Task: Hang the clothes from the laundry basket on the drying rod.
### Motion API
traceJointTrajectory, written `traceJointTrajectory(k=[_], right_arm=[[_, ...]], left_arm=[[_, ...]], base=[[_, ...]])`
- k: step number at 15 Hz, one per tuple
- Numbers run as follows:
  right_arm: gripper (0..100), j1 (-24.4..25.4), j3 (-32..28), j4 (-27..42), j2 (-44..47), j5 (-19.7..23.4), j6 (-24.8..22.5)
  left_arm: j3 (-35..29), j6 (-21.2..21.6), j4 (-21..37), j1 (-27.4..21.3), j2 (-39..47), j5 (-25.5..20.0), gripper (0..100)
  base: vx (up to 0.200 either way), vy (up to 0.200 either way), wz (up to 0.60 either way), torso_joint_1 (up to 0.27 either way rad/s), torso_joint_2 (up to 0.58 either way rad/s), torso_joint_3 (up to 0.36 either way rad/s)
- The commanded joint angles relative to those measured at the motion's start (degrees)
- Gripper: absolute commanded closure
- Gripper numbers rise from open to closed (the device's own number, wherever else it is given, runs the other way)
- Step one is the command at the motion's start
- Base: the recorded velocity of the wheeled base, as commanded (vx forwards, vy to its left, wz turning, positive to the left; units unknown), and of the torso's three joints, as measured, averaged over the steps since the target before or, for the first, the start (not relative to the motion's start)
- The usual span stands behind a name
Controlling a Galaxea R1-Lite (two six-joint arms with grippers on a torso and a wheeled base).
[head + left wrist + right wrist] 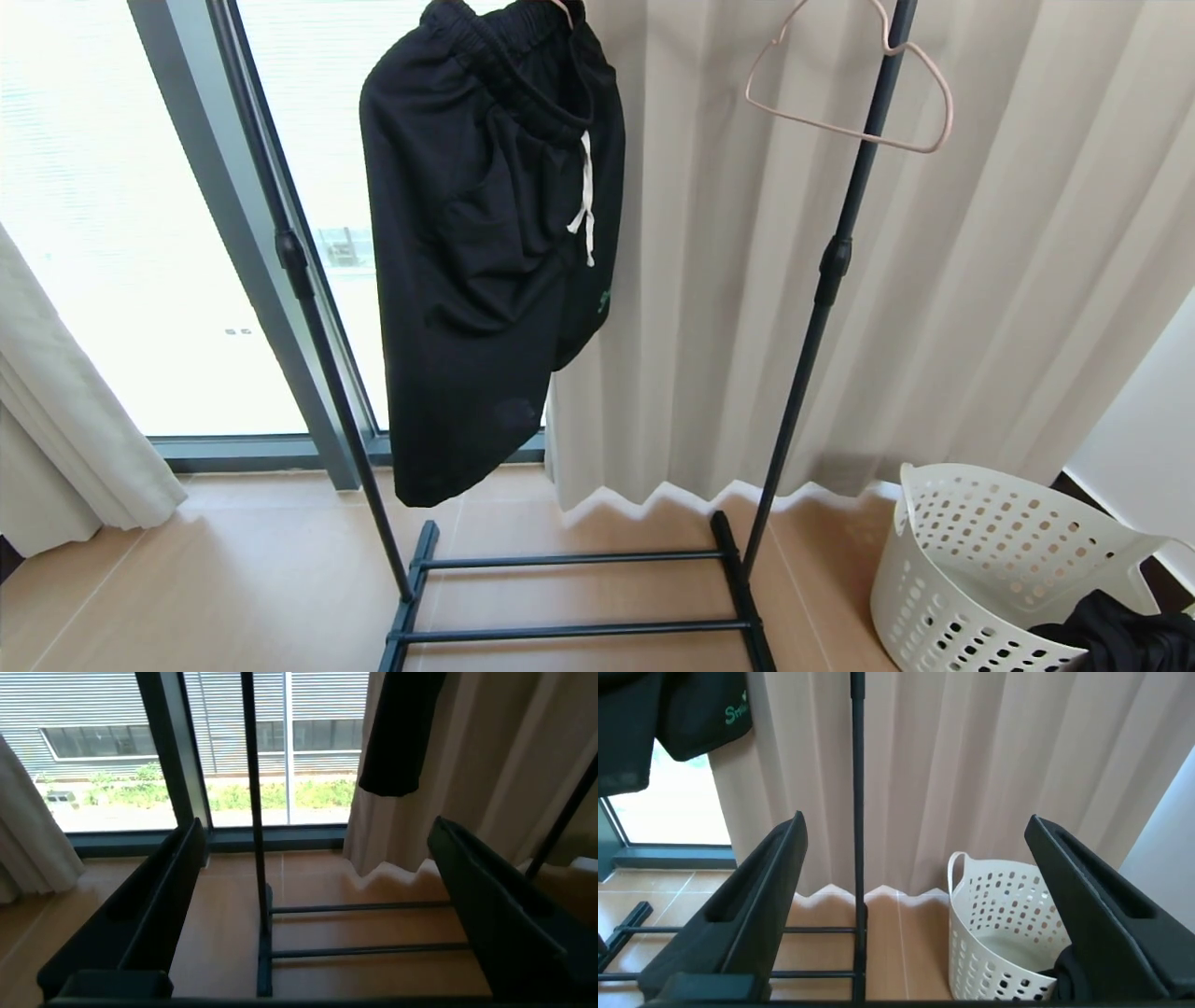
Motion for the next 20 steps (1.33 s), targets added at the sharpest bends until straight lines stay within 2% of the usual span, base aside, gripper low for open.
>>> traceJointTrajectory(k=[1,6,7,12,14,16,20], right_arm=[[0,0.02,0.0,-0.04,0.09,-0.02,-0.04],[0,0.02,0.0,-0.04,0.09,-0.02,-0.04],[0,0.02,0.0,-0.04,0.09,-0.02,-0.04],[0,0.02,0.0,-0.04,0.09,-0.02,0.05],[0,0.02,0.0,-0.04,0.09,-0.02,0.05],[0,0.02,0.0,-0.04,0.09,-0.02,0.05],[0,0.02,0.0,-0.04,0.09,-0.02,-0.04]], left_arm=[[0.0,-0.01,-0.06,0.02,0.07,0.0,0],[0.0,0.08,0.03,0.02,0.07,0.0,0],[0.0,0.08,-0.06,0.02,0.07,0.0,0],[0.0,-0.01,0.03,0.02,0.07,0.0,0],[0.0,0.08,-0.06,0.02,0.07,0.0,0],[0.0,-0.01,0.03,0.02,0.07,0.0,0],[0.0,0.08,0.03,0.02,0.07,0.0,0]], base=[[0.0,0.0,-0.6,0.002,0.0,0.002],[0.0,0.0,-0.6,0.001,0.0,0.002],[0.0,0.0,0.0,0.0,0.0,0.0],[0.0,-0.2,0.0,0.0,0.0,0.002],[0.0,-0.2,-0.6,-0.002,0.0,-0.002],[0.0,0.0,-0.6,0.002,0.0,0.002],[0.0,-0.05,0.0,0.001,0.0,0.001]])
